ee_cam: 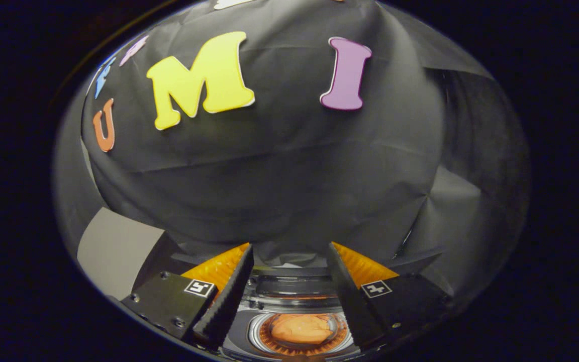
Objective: Put the clothes into the washing machine and then close the washing machine lid.
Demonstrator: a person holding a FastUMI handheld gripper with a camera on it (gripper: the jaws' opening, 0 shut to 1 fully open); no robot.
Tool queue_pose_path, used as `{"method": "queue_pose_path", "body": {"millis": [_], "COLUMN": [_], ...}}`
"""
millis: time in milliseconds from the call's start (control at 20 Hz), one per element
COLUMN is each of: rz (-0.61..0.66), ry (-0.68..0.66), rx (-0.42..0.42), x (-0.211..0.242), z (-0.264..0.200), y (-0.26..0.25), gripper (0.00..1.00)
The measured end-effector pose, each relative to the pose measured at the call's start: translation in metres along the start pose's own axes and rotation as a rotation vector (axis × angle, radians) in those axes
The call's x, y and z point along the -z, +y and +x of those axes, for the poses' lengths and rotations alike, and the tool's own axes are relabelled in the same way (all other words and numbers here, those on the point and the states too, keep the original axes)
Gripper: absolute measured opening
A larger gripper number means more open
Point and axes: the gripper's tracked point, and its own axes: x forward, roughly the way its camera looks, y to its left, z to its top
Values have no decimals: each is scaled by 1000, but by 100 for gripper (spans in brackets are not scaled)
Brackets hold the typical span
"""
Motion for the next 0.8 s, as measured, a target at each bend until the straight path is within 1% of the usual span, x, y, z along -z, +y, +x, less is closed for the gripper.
{"method": "queue_pose_path", "body": {"millis": [100, 250, 350, 450, 550, 700, 800], "rz": [-18, -30, -2, -28, -17, -30, -28], "ry": [5, 48, 22, 12, -9, -76, -89], "rx": [15, 22, 16, 12, 8, 5, 6], "x": [1, 6, 3, 5, 3, 1, 2], "z": [9, 26, 32, 26, 26, 22, 22], "y": [0, 10, 13, 8, 11, 10, 11], "gripper": [91, 91, 92, 91, 91, 92, 92]}}
